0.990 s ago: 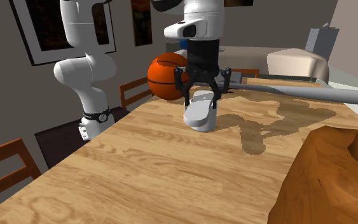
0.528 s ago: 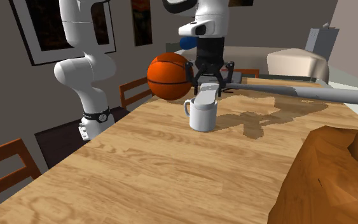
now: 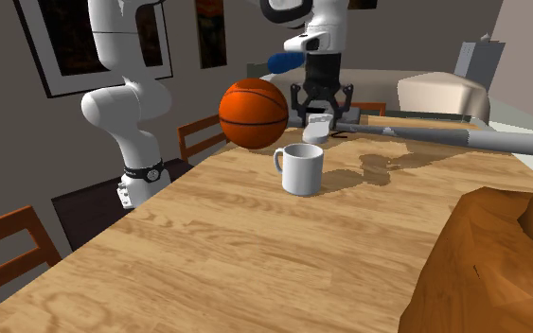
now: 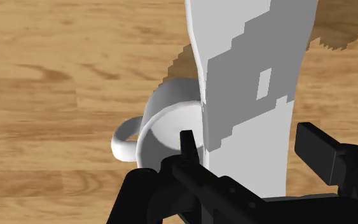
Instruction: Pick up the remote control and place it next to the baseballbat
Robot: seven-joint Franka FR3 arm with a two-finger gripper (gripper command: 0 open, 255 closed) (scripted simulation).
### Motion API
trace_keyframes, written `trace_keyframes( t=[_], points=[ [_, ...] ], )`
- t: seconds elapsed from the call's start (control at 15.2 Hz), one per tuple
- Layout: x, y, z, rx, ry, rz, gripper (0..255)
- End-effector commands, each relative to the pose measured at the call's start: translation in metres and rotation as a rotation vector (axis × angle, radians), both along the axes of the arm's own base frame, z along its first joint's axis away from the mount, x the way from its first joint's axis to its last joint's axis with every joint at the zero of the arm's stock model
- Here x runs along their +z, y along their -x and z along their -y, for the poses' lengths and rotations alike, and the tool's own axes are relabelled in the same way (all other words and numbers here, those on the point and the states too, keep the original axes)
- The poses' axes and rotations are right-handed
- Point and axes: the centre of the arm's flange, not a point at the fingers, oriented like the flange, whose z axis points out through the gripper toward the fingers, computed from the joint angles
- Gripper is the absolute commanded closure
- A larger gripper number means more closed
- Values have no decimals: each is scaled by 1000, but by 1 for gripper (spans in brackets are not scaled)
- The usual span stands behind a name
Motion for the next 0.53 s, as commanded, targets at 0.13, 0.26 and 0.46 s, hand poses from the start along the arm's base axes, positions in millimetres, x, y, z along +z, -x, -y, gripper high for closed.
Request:
trace_keyframes(
  t=[0.13, 0.26, 0.46],
  points=[
    [0, 20, -50, -2, 0, 0, 255],
    [0, 30, -74, -2, 0, 0, 255],
    [1, 45, -111, -2, 0, 0, 255]
  ],
)
